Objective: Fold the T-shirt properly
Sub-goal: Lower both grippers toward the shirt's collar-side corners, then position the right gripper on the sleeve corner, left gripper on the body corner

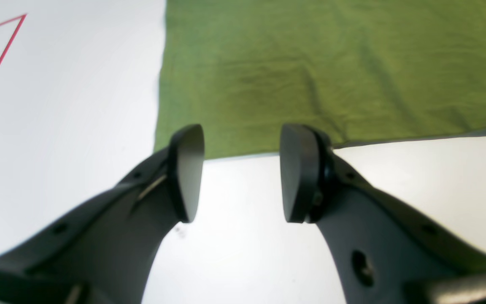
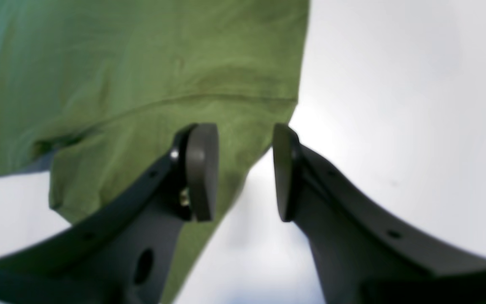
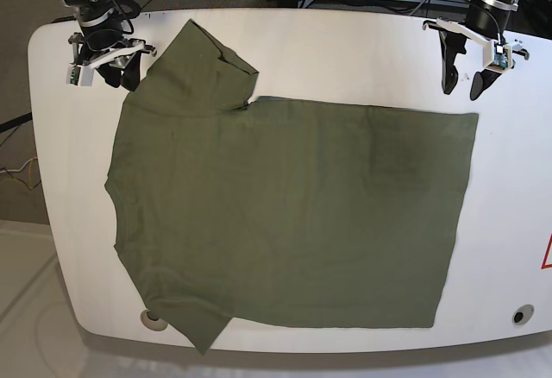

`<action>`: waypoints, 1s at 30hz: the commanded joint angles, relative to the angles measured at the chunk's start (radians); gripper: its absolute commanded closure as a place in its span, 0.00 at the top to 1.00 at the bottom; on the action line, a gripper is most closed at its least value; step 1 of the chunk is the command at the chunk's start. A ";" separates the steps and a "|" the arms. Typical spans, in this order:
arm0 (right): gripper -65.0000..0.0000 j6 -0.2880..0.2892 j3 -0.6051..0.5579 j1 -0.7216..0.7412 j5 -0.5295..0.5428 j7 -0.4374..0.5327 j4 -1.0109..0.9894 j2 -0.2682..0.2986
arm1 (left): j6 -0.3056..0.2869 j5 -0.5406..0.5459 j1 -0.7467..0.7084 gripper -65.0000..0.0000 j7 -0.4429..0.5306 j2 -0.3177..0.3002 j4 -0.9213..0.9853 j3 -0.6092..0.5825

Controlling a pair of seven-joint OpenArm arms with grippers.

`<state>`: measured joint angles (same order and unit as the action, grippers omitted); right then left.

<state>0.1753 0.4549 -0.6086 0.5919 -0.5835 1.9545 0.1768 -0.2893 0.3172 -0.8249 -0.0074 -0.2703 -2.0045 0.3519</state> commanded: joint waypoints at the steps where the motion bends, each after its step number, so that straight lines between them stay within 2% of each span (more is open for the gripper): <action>1: 0.30 0.022 0.016 0.013 0.013 -0.080 0.021 -0.008 | 0.001 -0.002 -0.022 0.39 0.006 -0.006 -0.016 -0.006; 9: 0.37 0.082 0.055 0.042 0.047 -0.203 0.017 -0.012 | 0.023 0.003 -0.036 0.37 -0.014 0.000 -0.014 -0.008; 11: 0.39 0.098 0.067 0.051 0.052 -0.223 0.008 -0.012 | 0.032 0.008 -0.036 0.39 -0.021 0.002 -0.014 -0.006; 13: 0.44 0.127 0.094 0.071 0.048 -0.265 -0.022 -0.018 | 0.053 0.008 -0.021 0.48 -0.073 0.001 -0.013 -0.002; 17: 0.46 0.140 0.097 0.081 0.056 -0.270 -0.071 -0.034 | 0.061 0.018 0.006 0.53 -0.119 0.001 -0.006 0.012; 21: 0.47 0.143 0.095 0.088 0.068 -0.267 -0.123 -0.056 | 0.062 0.052 0.050 0.48 -0.189 0.003 0.000 0.046; 23: 0.48 0.144 0.097 0.080 0.081 -0.240 -0.150 -0.094 | 0.072 0.110 0.133 0.40 -0.321 0.004 0.017 0.100; 25: 0.47 0.147 0.098 0.082 0.086 -0.237 -0.159 -0.104 | 0.073 0.142 0.156 0.37 -0.370 0.006 0.028 0.127; 30: 0.46 0.165 0.094 0.073 0.103 -0.210 -0.154 -0.112 | 0.080 0.207 0.212 0.37 -0.456 0.006 0.069 0.179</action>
<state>0.3340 0.5453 -0.5213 0.6853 -0.8009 1.7855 0.0582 -0.2008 0.4828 -0.6243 -0.4347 -0.2592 -1.9453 0.5114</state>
